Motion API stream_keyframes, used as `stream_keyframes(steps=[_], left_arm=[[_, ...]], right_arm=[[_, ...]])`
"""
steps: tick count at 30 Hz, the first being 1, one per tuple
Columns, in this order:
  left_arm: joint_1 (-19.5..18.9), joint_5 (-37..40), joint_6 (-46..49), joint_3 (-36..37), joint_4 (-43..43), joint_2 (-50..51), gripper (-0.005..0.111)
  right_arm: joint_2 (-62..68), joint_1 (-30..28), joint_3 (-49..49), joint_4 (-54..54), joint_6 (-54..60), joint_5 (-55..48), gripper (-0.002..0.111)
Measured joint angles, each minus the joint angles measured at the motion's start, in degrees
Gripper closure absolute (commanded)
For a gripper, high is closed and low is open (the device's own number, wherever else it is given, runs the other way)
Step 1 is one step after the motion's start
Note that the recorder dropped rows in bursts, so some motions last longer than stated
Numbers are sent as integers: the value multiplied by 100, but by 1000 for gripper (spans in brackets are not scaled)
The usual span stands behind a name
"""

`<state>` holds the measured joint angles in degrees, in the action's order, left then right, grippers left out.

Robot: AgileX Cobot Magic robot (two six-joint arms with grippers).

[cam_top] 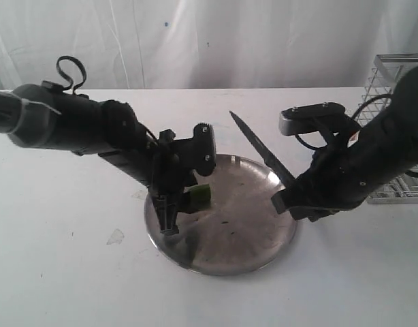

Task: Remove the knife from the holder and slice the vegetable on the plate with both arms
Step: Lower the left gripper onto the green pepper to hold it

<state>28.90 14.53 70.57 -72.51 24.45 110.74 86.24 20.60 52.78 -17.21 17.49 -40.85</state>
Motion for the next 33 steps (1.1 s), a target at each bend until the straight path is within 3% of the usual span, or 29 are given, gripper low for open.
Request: stream_keyframes(steps=[2, 6, 11, 18, 27, 30, 32, 33], left_arm=[[0, 425, 0, -392, 0, 164, 52], [12, 553, 0, -751, -2, 285, 52], [-11, 511, 0, -815, -250, 335, 52], [-332, 424, 13, -815, -327, 571, 52], [-384, 389, 469, -865, 76, 849, 54], [-395, 399, 526, -877, 154, 864, 75], [-395, 437, 526, -877, 200, 890, 102], [-395, 438, 542, -877, 219, 889, 106]], right_arm=[[227, 27, 302, 67, 0, -272, 108], [636, 41, 746, 107, 0, -676, 108], [727, 51, 823, 363, -180, -824, 108], [646, 51, 823, 1327, -1055, -812, 108], [646, 51, 823, 1364, -1147, -775, 108], [646, 51, 823, 1364, -1147, -753, 108], [646, 51, 823, 1364, -1147, -712, 108], [646, 51, 823, 1364, -1147, -698, 108]])
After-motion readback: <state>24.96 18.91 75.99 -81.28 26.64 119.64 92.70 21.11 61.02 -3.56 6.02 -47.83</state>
